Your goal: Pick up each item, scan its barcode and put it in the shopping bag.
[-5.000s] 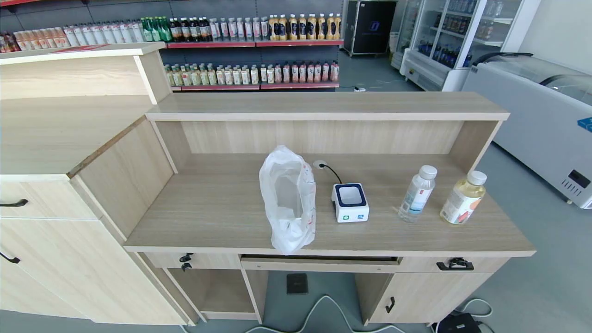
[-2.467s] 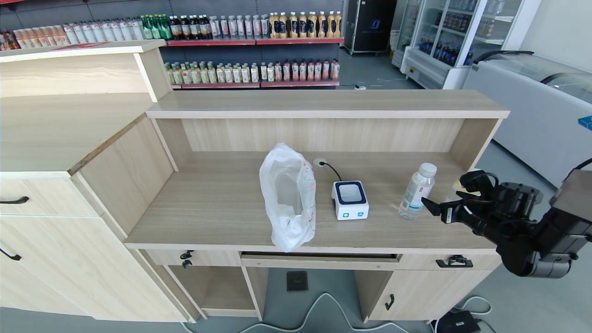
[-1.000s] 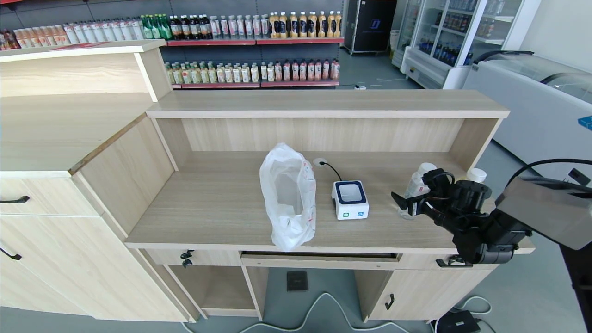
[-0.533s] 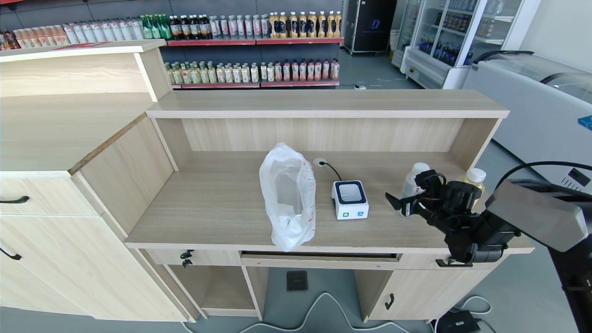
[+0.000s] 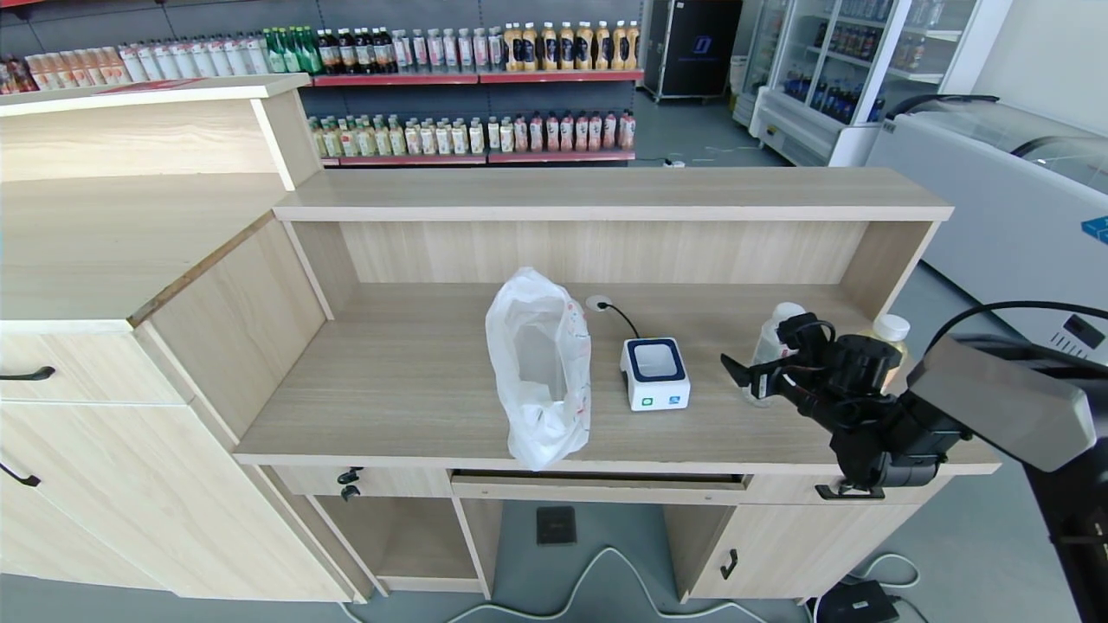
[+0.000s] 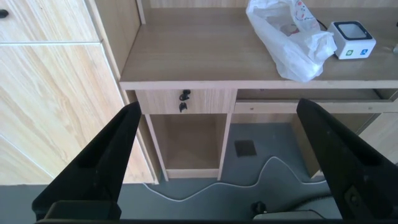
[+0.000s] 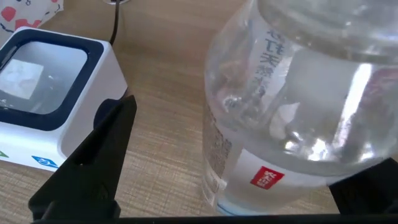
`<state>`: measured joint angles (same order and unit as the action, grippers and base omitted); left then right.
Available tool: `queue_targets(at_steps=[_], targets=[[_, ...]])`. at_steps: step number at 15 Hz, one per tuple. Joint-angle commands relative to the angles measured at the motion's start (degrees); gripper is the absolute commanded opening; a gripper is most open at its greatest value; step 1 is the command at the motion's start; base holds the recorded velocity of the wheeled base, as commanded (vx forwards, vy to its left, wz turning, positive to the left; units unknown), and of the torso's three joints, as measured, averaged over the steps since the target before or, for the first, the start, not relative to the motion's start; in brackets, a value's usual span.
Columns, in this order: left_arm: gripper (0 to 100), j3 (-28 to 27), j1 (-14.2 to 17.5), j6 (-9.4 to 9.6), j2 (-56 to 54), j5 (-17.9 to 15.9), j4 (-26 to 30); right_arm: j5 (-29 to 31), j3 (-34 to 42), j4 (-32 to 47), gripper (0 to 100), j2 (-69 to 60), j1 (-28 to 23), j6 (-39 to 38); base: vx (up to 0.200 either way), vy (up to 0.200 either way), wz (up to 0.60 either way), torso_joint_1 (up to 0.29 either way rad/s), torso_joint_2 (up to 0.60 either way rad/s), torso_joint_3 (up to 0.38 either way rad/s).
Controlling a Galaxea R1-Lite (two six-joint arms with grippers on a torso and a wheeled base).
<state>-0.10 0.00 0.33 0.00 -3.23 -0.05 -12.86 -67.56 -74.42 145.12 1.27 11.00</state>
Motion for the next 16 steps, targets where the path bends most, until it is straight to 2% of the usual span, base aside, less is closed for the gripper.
queue_targets(at_steps=[1,10,13,16], targets=[[100,0.0,0.0,0.02,0.1,0.0,0.0,-0.1,-0.1,0.2,0,-0.4,-0.1,0.0,0.000,0.000,0.00,0.000,0.00,0.000],[100,0.0,0.0,0.02,0.1,0.0,0.0,0.4,0.5,0.2,0,-0.5,-1.0,0.0,0.000,0.000,0.00,0.000,0.00,0.000],[100,0.0,0.0,0.02,0.1,0.0,0.0,3.2,1.4,-0.1,0,-1.1,-1.1,-0.3,0.000,0.000,0.00,0.000,0.00,0.000],[100,0.0,0.0,0.02,0.1,0.0,0.0,3.2,2.5,1.0,0,-4.8,-1.2,-3.4,0.000,0.000,0.00,0.000,0.00,0.000]])
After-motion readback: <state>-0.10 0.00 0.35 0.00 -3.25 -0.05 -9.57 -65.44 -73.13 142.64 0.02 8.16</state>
